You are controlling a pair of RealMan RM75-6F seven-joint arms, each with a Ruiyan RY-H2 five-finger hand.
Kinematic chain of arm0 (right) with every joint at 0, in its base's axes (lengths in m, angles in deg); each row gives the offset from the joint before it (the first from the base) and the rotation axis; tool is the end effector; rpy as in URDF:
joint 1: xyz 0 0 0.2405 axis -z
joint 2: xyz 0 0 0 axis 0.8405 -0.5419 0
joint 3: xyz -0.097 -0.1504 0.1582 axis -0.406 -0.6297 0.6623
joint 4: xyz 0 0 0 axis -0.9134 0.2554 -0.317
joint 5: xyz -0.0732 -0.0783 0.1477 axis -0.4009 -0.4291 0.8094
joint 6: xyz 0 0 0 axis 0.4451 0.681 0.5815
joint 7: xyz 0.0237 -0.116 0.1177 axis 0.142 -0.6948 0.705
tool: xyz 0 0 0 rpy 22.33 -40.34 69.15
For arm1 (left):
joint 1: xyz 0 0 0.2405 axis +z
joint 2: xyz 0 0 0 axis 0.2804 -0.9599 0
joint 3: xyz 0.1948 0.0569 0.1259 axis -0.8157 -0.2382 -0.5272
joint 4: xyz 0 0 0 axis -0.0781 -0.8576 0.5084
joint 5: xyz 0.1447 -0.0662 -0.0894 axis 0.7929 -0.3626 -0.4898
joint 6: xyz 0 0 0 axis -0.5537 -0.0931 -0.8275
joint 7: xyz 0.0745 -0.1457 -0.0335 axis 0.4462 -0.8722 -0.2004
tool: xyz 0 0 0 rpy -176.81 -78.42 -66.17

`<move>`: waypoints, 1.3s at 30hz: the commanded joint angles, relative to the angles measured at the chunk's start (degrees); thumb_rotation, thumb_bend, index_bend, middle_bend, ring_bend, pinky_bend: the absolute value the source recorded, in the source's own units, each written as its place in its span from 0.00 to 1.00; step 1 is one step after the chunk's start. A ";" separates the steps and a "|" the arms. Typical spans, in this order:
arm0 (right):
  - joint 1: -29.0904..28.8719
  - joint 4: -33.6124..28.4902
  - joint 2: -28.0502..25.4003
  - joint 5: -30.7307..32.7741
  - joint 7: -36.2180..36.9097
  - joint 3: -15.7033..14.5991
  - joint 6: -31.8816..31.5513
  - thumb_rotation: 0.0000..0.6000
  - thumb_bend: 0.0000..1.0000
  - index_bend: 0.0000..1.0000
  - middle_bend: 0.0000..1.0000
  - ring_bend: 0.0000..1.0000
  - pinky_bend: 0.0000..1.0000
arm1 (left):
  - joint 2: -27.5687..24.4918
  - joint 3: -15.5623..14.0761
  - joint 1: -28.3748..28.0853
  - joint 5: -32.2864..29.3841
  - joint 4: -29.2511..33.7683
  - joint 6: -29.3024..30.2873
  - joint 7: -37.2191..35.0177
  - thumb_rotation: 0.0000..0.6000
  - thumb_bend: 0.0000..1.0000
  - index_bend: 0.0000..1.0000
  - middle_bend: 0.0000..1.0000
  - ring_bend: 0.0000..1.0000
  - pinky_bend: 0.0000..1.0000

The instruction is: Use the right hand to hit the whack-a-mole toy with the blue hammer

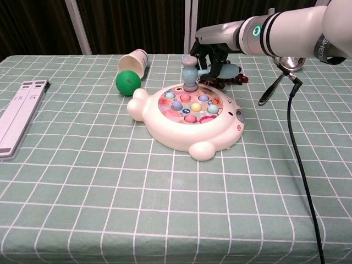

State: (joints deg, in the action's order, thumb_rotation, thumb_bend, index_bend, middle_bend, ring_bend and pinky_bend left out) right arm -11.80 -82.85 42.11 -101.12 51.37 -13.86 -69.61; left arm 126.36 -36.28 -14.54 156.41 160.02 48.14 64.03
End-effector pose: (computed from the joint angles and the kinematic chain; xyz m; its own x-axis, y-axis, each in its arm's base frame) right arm -0.0531 -0.4335 -0.0198 0.5893 -0.3638 0.7213 -0.7937 -0.4272 0.4330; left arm -0.3201 0.1578 0.1661 0.5133 0.0564 0.8564 0.8465 0.1312 -0.5160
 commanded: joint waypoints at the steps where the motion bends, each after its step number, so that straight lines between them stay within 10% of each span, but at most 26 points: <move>1: -0.54 0.16 0.13 0.92 -0.37 -0.79 -0.19 1.00 0.60 0.76 0.67 0.56 0.69 | 0.11 -0.03 0.02 0.10 -0.20 0.01 -0.13 1.00 0.00 0.17 0.09 0.00 0.00; 30: -5.35 -1.42 2.04 1.34 0.01 -2.32 -1.46 1.00 0.59 0.76 0.67 0.56 0.69 | 0.58 -0.06 0.60 -0.23 -1.15 0.20 -1.09 1.00 0.00 0.17 0.09 0.00 0.00; 39: -1.72 -9.56 -4.47 -2.47 4.46 -0.18 -6.26 1.00 0.59 0.76 0.67 0.56 0.69 | 0.48 -0.11 1.10 0.54 -1.00 1.48 -1.13 1.00 0.00 0.17 0.09 0.00 0.00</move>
State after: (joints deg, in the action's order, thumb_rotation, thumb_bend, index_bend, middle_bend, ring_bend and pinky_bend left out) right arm -14.94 -90.13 39.79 -102.29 54.53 -14.51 -74.50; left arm 126.85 -36.38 -13.45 156.93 159.00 49.61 62.89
